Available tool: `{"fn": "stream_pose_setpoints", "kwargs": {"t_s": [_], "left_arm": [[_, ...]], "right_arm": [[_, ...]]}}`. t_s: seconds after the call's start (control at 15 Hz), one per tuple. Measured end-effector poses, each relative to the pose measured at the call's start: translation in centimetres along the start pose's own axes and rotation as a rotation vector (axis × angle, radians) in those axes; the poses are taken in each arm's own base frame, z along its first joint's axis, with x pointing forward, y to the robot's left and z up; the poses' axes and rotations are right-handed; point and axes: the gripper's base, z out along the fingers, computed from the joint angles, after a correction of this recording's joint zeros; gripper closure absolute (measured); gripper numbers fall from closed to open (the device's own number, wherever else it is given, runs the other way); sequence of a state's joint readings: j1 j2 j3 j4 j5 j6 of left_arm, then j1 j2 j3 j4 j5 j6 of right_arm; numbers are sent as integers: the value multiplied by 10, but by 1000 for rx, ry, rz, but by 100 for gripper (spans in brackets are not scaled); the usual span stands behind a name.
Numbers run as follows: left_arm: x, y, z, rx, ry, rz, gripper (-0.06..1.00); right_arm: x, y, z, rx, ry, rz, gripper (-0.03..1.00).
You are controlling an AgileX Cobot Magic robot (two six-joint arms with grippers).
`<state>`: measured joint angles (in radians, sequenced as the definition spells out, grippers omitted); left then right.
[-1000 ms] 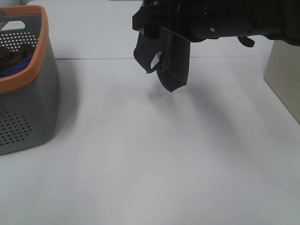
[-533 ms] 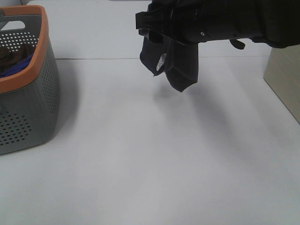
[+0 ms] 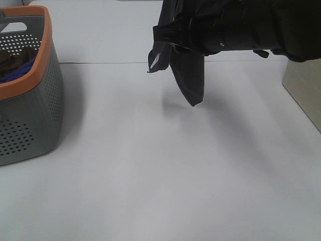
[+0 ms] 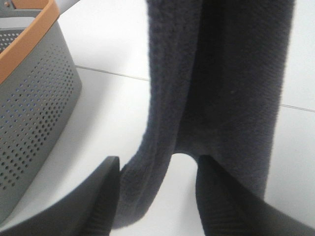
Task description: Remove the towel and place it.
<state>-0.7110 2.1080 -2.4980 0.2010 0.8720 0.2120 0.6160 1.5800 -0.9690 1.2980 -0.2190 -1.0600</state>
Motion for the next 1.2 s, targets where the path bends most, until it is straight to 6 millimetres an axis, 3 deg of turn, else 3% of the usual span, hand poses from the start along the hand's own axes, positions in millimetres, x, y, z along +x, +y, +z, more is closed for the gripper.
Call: {"fn": "stream_pose_setpoints", "kwargs": {"t_s": [0.4, 0.67, 1.07, 1.2], "left_arm": [[0, 1, 0, -8, 2, 7, 94], [0, 1, 0, -12, 3, 10, 94], [0, 2, 0, -19, 4, 17, 94], [0, 2, 0, -19, 4, 17, 94]], "right_arm": [[-1, -3, 0, 27, -12, 20, 56], [16, -5, 18, 48, 50, 19, 61], [23, -5, 21, 47, 79, 42, 83], [28, -6, 21, 48, 94, 41, 97]]}}
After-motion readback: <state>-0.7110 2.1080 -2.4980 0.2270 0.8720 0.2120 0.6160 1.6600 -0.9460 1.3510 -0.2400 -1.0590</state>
